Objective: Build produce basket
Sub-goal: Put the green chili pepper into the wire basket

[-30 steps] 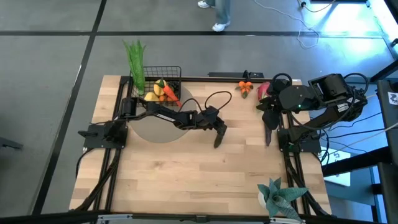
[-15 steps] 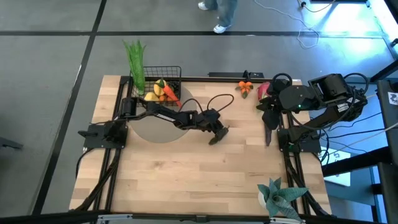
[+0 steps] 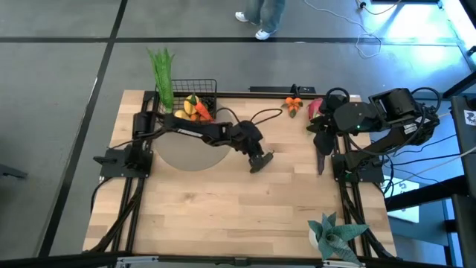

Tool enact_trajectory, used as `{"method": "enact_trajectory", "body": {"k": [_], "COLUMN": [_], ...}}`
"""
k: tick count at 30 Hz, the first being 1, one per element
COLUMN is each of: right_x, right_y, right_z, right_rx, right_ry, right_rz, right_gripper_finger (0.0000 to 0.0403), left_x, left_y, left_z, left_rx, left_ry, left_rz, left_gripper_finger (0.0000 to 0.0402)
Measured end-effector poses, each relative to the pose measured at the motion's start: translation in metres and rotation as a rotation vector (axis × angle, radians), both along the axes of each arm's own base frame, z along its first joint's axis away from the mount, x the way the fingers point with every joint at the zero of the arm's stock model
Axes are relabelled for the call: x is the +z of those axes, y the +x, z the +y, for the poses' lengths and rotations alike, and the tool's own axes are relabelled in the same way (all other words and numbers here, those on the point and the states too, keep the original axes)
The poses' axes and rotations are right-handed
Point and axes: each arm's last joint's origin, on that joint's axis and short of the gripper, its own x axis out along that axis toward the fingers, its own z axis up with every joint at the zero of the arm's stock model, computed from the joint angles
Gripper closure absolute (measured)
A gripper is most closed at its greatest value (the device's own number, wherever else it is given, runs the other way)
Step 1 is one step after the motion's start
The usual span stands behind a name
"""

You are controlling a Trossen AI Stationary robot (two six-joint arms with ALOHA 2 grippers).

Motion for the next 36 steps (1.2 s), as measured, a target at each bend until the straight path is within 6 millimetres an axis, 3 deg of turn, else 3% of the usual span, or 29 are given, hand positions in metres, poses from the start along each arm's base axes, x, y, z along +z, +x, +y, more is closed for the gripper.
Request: {"method": "enact_trajectory", "body": {"k": [6,13,23,30,36], "right_x": [0.000,0.000,0.000,-0.001,-0.001], "right_y": [0.000,0.000,0.000,0.000,0.000], "right_z": [0.000,0.000,0.001,0.006,0.007], "right_rx": [0.019,0.044,0.147,0.415,0.403], "right_ry": [-0.014,-0.035,-0.061,-0.047,-0.017], "right_rz": [0.004,0.008,0.040,0.094,0.082], "right_gripper_finger": [0.0271,0.0271,0.0271,0.0271,0.0271], "left_x": [0.007,0.005,0.005,0.011,0.008], "left_y": [0.000,0.000,0.000,-0.003,-0.007], "left_z": [-0.007,-0.022,-0.031,-0.029,-0.027], "left_rx": [-0.146,-0.183,-0.271,-0.319,-0.274], "left_ry": [-0.089,-0.100,-0.134,-0.176,-0.209], "left_rz": [-0.037,-0.005,-0.013,-0.021,0.049], "left_gripper_finger": [0.0335,0.0287,0.0287,0.0287,0.0287]}}
